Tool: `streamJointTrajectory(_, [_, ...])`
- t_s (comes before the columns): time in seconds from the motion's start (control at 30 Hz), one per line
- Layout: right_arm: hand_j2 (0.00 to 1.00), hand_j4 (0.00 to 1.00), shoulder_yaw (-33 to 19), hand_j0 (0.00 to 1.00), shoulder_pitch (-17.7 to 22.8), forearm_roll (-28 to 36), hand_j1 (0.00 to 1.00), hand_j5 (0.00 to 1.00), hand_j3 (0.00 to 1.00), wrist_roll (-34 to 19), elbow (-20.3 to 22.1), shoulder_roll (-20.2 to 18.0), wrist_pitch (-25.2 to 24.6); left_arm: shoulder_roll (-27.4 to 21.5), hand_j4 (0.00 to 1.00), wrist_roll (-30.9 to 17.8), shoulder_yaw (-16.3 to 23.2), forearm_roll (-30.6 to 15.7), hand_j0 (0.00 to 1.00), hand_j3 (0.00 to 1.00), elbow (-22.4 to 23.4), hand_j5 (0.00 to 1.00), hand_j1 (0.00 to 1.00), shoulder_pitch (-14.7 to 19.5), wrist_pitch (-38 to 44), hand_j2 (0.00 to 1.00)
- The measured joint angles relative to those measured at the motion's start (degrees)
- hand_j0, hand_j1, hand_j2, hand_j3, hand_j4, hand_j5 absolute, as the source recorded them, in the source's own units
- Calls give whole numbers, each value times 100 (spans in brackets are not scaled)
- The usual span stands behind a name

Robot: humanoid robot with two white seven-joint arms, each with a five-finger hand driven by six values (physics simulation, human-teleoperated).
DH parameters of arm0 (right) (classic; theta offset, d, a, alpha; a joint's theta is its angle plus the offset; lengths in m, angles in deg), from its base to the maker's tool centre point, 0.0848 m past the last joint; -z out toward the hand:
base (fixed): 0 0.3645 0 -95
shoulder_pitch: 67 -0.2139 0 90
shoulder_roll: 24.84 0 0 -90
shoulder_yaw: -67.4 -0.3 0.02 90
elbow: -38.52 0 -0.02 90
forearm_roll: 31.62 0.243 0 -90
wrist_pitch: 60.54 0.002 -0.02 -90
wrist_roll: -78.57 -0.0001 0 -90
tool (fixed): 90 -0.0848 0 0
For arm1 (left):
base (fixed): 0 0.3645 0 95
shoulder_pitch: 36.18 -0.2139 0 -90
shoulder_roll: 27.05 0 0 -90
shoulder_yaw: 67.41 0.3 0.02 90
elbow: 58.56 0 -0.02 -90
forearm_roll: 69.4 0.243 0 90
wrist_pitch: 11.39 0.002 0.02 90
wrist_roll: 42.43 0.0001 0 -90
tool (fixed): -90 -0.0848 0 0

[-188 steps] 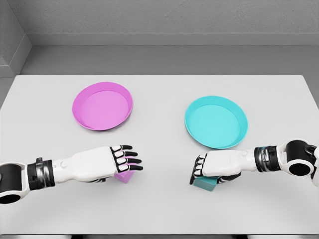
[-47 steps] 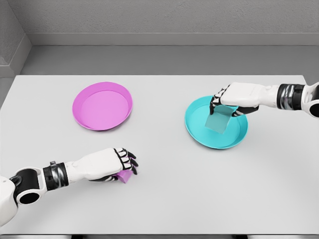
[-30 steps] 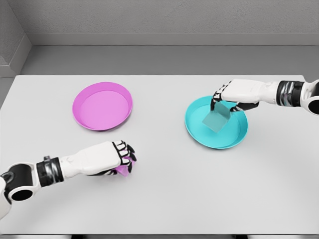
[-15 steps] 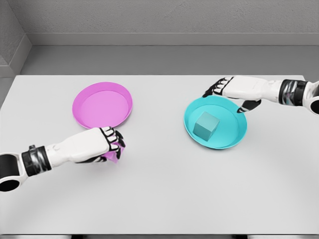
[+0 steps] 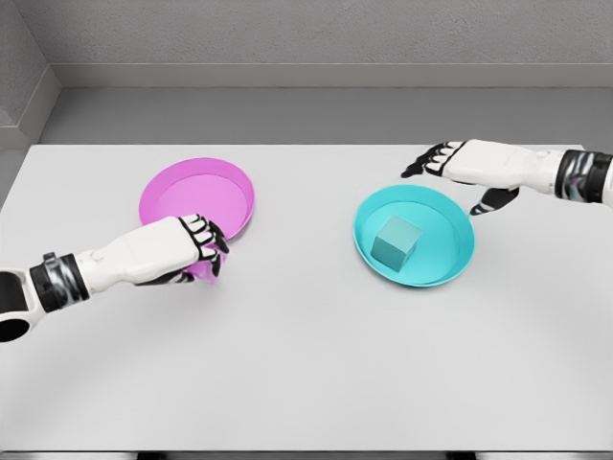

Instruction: Place the blocks in the corresponding plates according to their colors

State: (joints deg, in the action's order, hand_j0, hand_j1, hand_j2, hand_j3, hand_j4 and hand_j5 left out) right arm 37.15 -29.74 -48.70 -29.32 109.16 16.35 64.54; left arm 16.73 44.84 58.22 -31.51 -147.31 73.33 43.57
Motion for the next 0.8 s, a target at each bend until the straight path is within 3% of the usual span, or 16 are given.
streamJointTrajectory(0.8, [100, 100, 5, 100, 0, 126, 100, 100, 100, 2, -9, -98, 0, 313, 41, -33, 80, -37, 41, 41, 808, 41, 41, 694, -1, 41])
